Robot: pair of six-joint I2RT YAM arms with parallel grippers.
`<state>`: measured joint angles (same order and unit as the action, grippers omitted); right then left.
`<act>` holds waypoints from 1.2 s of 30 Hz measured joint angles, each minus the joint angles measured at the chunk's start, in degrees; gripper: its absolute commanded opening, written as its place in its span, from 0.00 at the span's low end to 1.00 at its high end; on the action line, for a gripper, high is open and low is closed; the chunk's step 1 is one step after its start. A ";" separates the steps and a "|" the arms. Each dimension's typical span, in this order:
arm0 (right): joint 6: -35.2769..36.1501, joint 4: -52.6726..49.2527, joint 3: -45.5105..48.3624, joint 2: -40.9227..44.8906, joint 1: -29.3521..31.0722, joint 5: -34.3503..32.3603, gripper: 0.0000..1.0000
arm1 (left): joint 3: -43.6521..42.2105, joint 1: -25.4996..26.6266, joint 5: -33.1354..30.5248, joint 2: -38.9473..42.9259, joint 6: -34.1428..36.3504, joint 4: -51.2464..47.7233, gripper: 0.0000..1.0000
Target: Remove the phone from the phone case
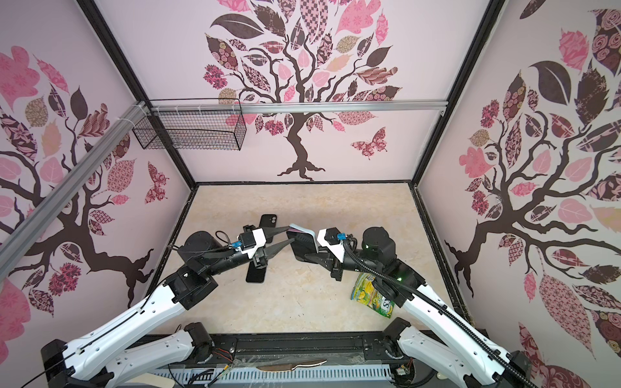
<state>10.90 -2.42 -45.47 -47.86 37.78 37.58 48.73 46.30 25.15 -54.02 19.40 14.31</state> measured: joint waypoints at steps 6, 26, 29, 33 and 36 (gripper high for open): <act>1.18 -0.02 0.02 0.22 0.04 1.29 0.00 | 0.04 -0.79 4.98 0.24 -2.84 0.00 0.31; 1.92 5.09 0.02 2.01 1.14 6.47 0.00 | -3.48 -0.79 17.94 -1.22 -20.61 11.32 0.28; 1.38 5.51 0.04 2.01 1.14 6.78 0.00 | -3.98 -0.79 18.36 -1.27 -20.98 10.91 0.27; 0.26 6.40 0.07 1.84 1.14 7.87 0.00 | -4.61 -0.79 19.32 -1.53 -21.92 12.11 0.26; -0.52 6.88 0.07 1.68 1.09 8.55 0.00 | -4.72 -0.79 19.78 -1.86 -22.56 12.94 0.25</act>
<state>10.37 4.47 -45.41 -46.17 38.87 46.13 44.01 45.52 44.93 -55.88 -3.16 27.24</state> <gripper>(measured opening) 0.126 0.252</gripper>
